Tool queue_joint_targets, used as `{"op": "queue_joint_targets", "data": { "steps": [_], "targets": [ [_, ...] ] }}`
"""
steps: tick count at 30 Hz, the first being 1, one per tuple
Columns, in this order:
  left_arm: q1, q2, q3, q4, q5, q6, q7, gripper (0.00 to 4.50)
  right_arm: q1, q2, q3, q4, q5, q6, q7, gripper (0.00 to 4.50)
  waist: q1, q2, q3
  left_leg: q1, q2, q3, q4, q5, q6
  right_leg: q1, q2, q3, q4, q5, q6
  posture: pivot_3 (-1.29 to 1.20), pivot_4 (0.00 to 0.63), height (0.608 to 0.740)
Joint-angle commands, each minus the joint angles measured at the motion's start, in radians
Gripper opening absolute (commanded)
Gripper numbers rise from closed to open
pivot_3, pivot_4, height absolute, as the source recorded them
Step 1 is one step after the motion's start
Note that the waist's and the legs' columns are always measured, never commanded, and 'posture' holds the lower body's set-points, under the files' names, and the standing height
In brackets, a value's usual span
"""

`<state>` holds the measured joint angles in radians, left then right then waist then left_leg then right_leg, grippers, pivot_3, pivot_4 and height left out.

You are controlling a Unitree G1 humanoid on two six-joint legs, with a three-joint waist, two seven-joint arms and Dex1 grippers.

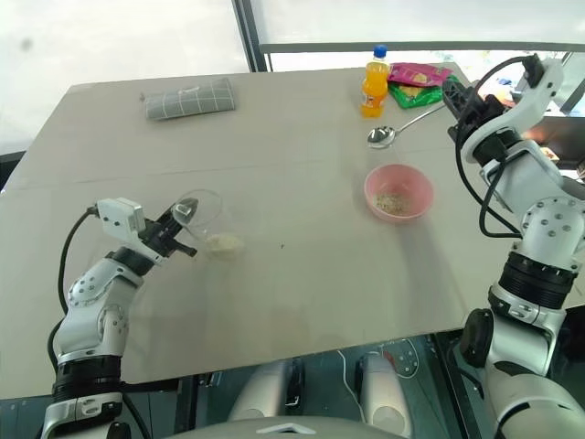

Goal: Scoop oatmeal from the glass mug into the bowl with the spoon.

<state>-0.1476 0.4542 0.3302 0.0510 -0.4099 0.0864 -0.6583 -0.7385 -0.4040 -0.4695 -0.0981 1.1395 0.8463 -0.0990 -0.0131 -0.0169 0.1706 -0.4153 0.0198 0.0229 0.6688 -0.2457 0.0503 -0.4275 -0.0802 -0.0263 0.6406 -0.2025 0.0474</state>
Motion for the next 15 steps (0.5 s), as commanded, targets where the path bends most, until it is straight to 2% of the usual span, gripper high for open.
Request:
{"op": "queue_joint_targets", "data": {
  "steps": [1,7,12,15],
  "targets": [
    [-0.043,-0.002,-0.028,-0.035,0.012,0.017,0.034,0.01,-0.062,0.007,0.019,-0.052,0.028,-0.014,0.014,0.0,0.0,0.0,0.0,0.0,0.0,0.0,0.0,0.0,0.0,0.0,0.0,0.0,0.0,0.0,0.0,0.0,0.15,0.74],
    [-0.189,-0.039,-0.128,0.0,0.068,0.041,0.077,0.01,-0.167,0.042,0.102,-0.067,0.062,0.016,0.053,0.0,0.003,0.0,0.0,-0.001,-0.001,-0.001,0.0,0.0,0.0,0.0,0.0,-0.001,0.0,0.0,0.0,0.0,0.15,0.74],
    [-0.375,-0.101,-0.221,0.139,0.125,0.021,0.078,0.01,-0.227,0.082,0.184,-0.085,0.075,0.042,0.096,0.0,0.004,0.0,0.001,-0.002,-0.004,0.0,0.0,0.0,0.0,-0.001,0.0,-0.001,0.0,0.0,0.0,0.0,0.15,0.74],
    [-0.456,-0.133,-0.235,0.234,0.127,-0.013,0.056,0.01,-0.218,0.082,0.237,-0.117,0.056,0.055,0.135,0.0,0.002,0.0,0.001,-0.002,-0.004,-0.001,0.0,0.0,0.0,-0.001,0.0,-0.001,0.0,0.0,0.0,0.0,0.15,0.74]
  ]
}}
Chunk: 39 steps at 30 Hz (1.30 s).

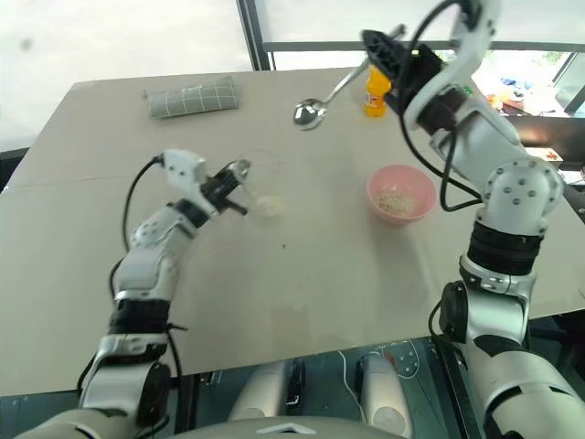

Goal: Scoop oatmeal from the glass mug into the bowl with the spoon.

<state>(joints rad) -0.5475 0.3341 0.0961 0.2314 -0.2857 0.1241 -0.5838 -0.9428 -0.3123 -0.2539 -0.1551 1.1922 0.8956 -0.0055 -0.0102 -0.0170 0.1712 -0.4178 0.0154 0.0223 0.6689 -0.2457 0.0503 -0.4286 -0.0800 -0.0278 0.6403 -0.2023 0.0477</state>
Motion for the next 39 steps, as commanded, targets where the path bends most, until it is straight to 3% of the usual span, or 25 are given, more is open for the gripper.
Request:
{"op": "queue_joint_targets", "data": {
  "steps": [1,5,12,17,26,33,39],
  "targets": [
    [-0.073,-0.019,-0.005,0.083,0.009,-0.065,-0.021,0.01,-0.003,-0.01,0.039,-0.073,-0.008,0.007,0.051,0.0,-0.001,0.0,0.0,0.0,0.0,0.0,0.0,0.0,0.0,0.0,0.0,0.0,0.0,0.0,0.0,0.0,0.15,0.74],
    [-0.094,-0.031,-0.027,0.144,0.027,-0.108,-0.047,0.01,0.037,-0.026,0.103,-0.113,-0.077,0.006,0.092,0.0,-0.005,0.0,0.0,0.0,0.0,0.0,-0.001,0.0,0.0,-0.002,0.0,0.0,0.0,0.0,0.0,0.0,0.15,0.74],
    [-0.12,-0.038,-0.044,0.178,0.055,-0.145,-0.064,0.01,0.105,-0.171,0.354,-0.141,-0.394,-0.062,0.299,0.0,-0.001,-0.001,0.001,-0.001,0.0,-0.001,0.0,0.0,0.0,-0.002,0.0,-0.001,0.0,0.0,0.0,0.0,0.15,0.74],
    [-0.152,-0.037,-0.069,0.202,0.09,-0.176,-0.069,0.01,0.099,-0.131,0.442,-0.106,-0.485,-0.066,0.364,0.0,-0.002,-0.001,0.001,-0.001,0.0,-0.001,0.0,0.0,0.0,-0.002,0.0,-0.001,0.001,0.0,0.0,0.0,0.15,0.74],
    [-0.146,-0.031,-0.116,0.234,0.164,-0.245,-0.082,0.01,0.136,-0.034,0.441,-0.107,-0.552,-0.064,0.41,0.0,0.001,-0.002,0.001,-0.002,0.0,-0.001,0.0,0.0,0.0,-0.002,0.0,-0.001,0.001,0.0,0.0,0.0,0.15,0.74],
    [-0.139,-0.041,-0.129,0.236,0.177,-0.255,-0.095,0.01,0.165,-0.068,0.503,-0.093,-0.712,-0.173,0.473,0.0,0.0,-0.002,0.001,-0.001,-0.001,-0.001,0.0,0.0,0.0,-0.002,0.0,-0.002,0.001,0.0,0.0,0.0,0.15,0.74],
    [-0.143,-0.046,-0.129,0.239,0.174,-0.257,-0.1,0.01,0.213,0.032,0.416,-0.113,-0.618,-0.058,0.435,0.0,0.0,-0.002,0.001,-0.001,-0.001,-0.002,0.0,0.0,0.0,-0.002,0.0,-0.002,0.002,0.0,0.0,0.0,0.15,0.74]
  ]
}}
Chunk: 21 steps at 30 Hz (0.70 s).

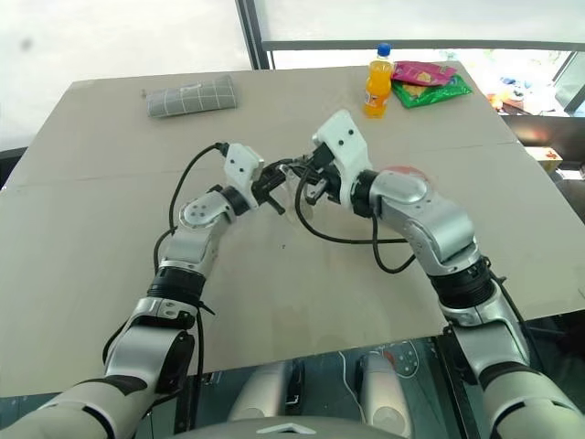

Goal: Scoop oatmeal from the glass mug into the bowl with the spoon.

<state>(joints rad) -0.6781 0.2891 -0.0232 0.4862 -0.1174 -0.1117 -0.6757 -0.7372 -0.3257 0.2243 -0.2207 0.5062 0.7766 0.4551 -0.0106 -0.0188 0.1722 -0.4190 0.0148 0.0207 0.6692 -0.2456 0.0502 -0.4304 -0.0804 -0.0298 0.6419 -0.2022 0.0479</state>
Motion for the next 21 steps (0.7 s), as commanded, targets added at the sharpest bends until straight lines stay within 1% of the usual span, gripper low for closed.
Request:
{"op": "queue_joint_targets", "data": {
  "steps": [1,5,6,9,11,13,16,21],
  "targets": [
    [-0.014,0.001,-0.009,-0.013,0.006,-0.024,-0.008,0.01,0.006,0.078,-0.102,-0.049,0.101,0.096,-0.054,0.0,0.001,0.0,0.0,0.0,0.0,0.0,0.0,0.0,0.0,0.0,0.0,0.0,0.0,0.0,0.0,0.0,0.15,0.74],
    [-0.015,-0.001,-0.007,-0.006,0.008,-0.031,-0.007,0.01,-0.037,0.169,-0.281,-0.031,0.213,0.23,-0.17,0.0,0.0,0.0,0.0,0.0,0.0,-0.001,0.0,0.0,0.0,0.0,0.0,0.0,0.0,0.0,0.0,0.0,0.15,0.74],
    [-0.012,-0.004,-0.004,-0.003,0.005,-0.035,-0.005,0.01,-0.061,0.185,-0.358,-0.013,0.257,0.274,-0.216,0.0,0.0,0.0,0.0,0.0,0.0,-0.001,0.0,0.0,0.0,0.0,0.0,0.0,0.0,0.0,0.0,0.0,0.15,0.74],
    [-0.005,-0.015,0.006,0.005,-0.005,-0.042,0.005,0.01,-0.102,0.205,-0.497,0.017,0.343,0.367,-0.305,0.0,0.0,0.0,0.0,0.0,0.0,-0.001,0.0,0.0,0.0,0.0,0.0,0.0,0.001,0.0,0.0,0.0,0.15,0.74],
    [0.012,-0.036,0.02,0.009,-0.021,-0.054,0.022,0.01,-0.128,0.205,-0.62,0.054,0.415,0.434,-0.394,0.0,0.001,0.0,0.0,0.0,0.0,-0.001,0.0,0.0,0.0,0.0,0.0,0.0,0.001,0.0,0.0,0.0,0.15,0.74],
    [0.026,-0.054,0.026,0.016,-0.021,-0.073,0.035,0.01,-0.147,0.199,-0.711,0.082,0.473,0.479,-0.474,0.0,0.004,0.0,0.0,0.0,0.0,-0.001,0.0,0.0,0.0,0.0,-0.001,0.0,0.001,0.0,0.0,0.0,0.15,0.74],
    [0.04,-0.087,0.029,0.034,-0.008,-0.118,0.073,0.01,-0.167,0.204,-0.823,0.122,0.581,0.529,-0.603,0.0,0.005,0.0,0.0,0.0,-0.001,0.0,0.0,0.0,0.0,0.0,-0.001,0.0,0.001,0.0,0.0,0.0,0.15,0.74],
    [0.03,-0.171,0.04,0.077,-0.024,-0.173,0.131,0.01,-0.159,0.182,-0.907,0.165,0.71,0.55,-0.765,0.0,0.007,0.0,0.0,0.0,-0.002,0.001,0.0,0.0,0.0,0.0,-0.002,0.0,0.001,0.0,0.0,0.0,0.15,0.74]
  ]
}}
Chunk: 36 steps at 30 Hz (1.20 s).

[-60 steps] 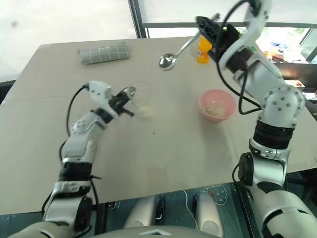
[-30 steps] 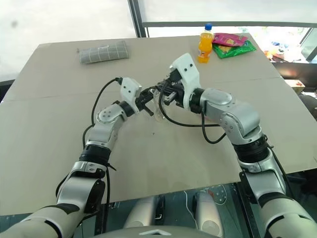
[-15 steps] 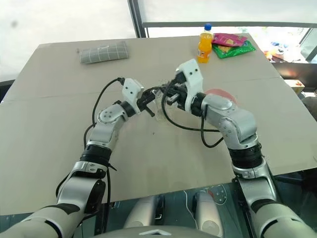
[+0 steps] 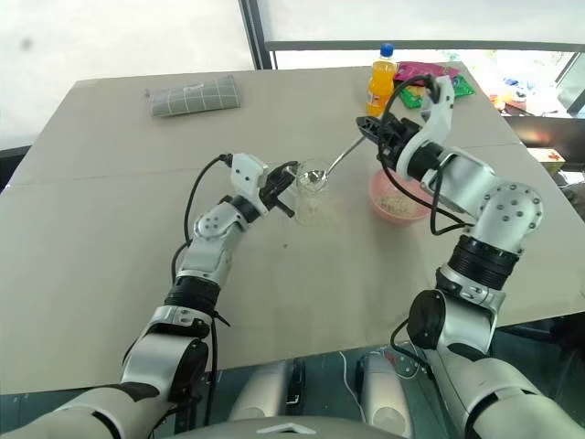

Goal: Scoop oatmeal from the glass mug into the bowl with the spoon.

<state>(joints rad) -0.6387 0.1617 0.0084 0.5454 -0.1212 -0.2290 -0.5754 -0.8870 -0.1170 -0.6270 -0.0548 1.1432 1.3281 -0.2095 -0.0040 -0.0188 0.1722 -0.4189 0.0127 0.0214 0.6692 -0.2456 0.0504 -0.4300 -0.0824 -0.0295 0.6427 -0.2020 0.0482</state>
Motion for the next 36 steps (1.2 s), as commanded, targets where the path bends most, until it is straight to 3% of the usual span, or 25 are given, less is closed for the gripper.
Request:
{"op": "queue_joint_targets", "data": {
  "steps": [1,11,19,36],
  "targets": [
    [-0.014,-0.054,0.007,0.033,-0.013,-0.068,0.038,0.01,-0.005,-0.026,-0.065,0.004,0.1,-0.009,-0.136,0.0,0.0,0.0,0.0,0.0,0.0,0.0,0.0,0.0,0.0,0.0,0.0,0.0,0.0,0.0,0.0,0.0,0.15,0.74],
    [-0.052,-0.09,0.012,0.144,-0.008,-0.143,0.059,0.01,0.077,-0.089,-0.055,-0.009,0.357,-0.131,-0.348,0.0,-0.003,0.0,0.0,0.0,-0.001,0.0,0.0,0.0,0.0,0.001,0.0,0.0,0.0,0.0,0.001,0.0,0.15,0.74],
    [-0.096,-0.096,0.013,0.225,-0.003,-0.186,0.063,0.01,0.152,-0.146,0.027,-0.036,0.572,-0.298,-0.484,0.0,-0.004,0.0,0.0,0.0,-0.001,0.0,0.0,0.0,0.0,0.002,0.0,0.0,-0.001,0.0,0.001,0.0,0.15,0.74],
    [-0.12,-0.131,0.03,0.259,-0.031,-0.178,0.019,0.01,0.27,-0.174,0.174,-0.078,0.689,-0.57,-0.471,0.0,-0.003,0.0,0.0,0.0,-0.001,0.0,0.0,0.0,0.001,0.002,0.0,0.0,-0.001,0.001,0.002,0.0,0.15,0.74]
  ]
}}
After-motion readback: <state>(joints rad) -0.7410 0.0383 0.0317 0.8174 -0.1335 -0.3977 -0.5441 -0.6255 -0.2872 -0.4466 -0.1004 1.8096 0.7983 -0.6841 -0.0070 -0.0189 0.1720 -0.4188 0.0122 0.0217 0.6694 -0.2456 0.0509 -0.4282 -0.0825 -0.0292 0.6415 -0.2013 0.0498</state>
